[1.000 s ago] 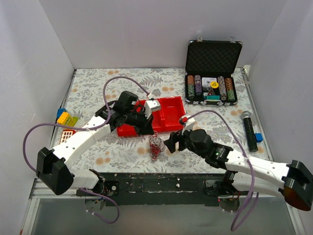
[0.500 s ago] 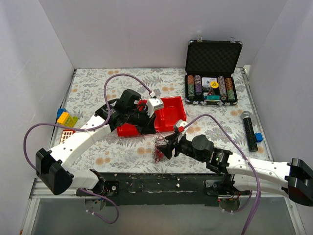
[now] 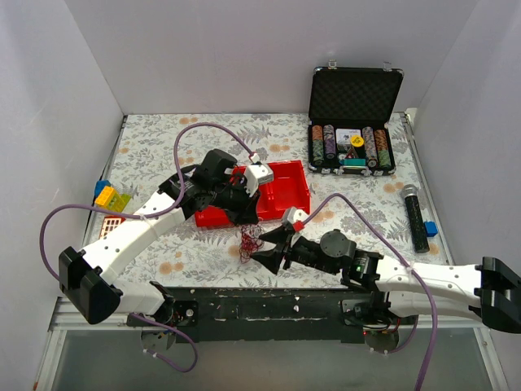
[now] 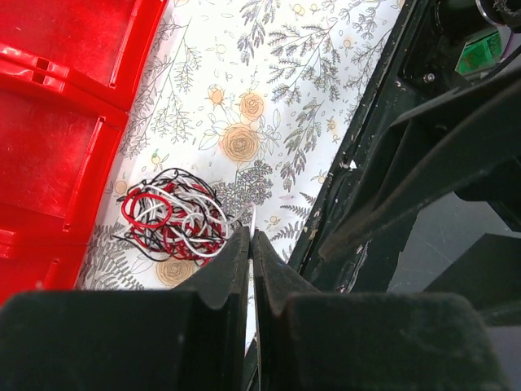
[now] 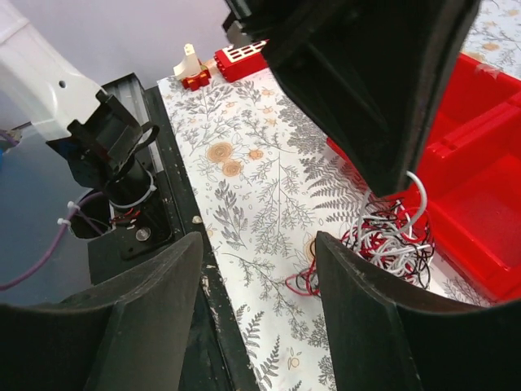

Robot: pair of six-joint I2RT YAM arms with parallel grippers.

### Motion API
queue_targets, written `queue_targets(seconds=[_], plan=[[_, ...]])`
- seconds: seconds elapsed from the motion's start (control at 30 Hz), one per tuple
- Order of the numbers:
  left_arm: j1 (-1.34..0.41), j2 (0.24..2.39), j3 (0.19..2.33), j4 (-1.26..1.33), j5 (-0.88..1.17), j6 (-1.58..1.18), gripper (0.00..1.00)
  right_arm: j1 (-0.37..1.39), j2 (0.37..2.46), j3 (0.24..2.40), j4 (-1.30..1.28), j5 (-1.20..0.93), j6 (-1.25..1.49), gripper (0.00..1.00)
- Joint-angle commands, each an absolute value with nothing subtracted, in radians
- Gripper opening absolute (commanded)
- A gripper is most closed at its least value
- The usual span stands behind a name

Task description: Untangle the cables

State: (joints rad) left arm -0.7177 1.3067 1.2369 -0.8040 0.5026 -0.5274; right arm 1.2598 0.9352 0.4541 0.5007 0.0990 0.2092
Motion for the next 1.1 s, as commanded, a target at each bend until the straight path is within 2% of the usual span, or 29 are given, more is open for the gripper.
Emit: queue_targets(seconds=[0.0, 0.37, 0.7, 1.07], plan=[[-0.73, 1.264, 1.273, -0.811, 0.48, -0.512, 0.0, 1.279, 0.969, 0.491, 0.607, 0.087, 0.135, 0.66], [-0.735, 1.236, 1.287, -0.841, 0.477, -0.505, 0.01, 1.281, 1.101, 0.476, 0.77, 0.205, -0.044, 0.67], [-0.736, 1.241, 1.351, -0.887, 0.534, -0.528, 0.01, 1.253, 1.249, 0.517, 0.905, 0.256, -0.025, 0.51], [-0.738, 1.256, 1.396, -0.931, 0.56, -0.541, 0.01, 1.249, 1.29, 0.572, 0.959, 0.281, -0.049, 0.39]])
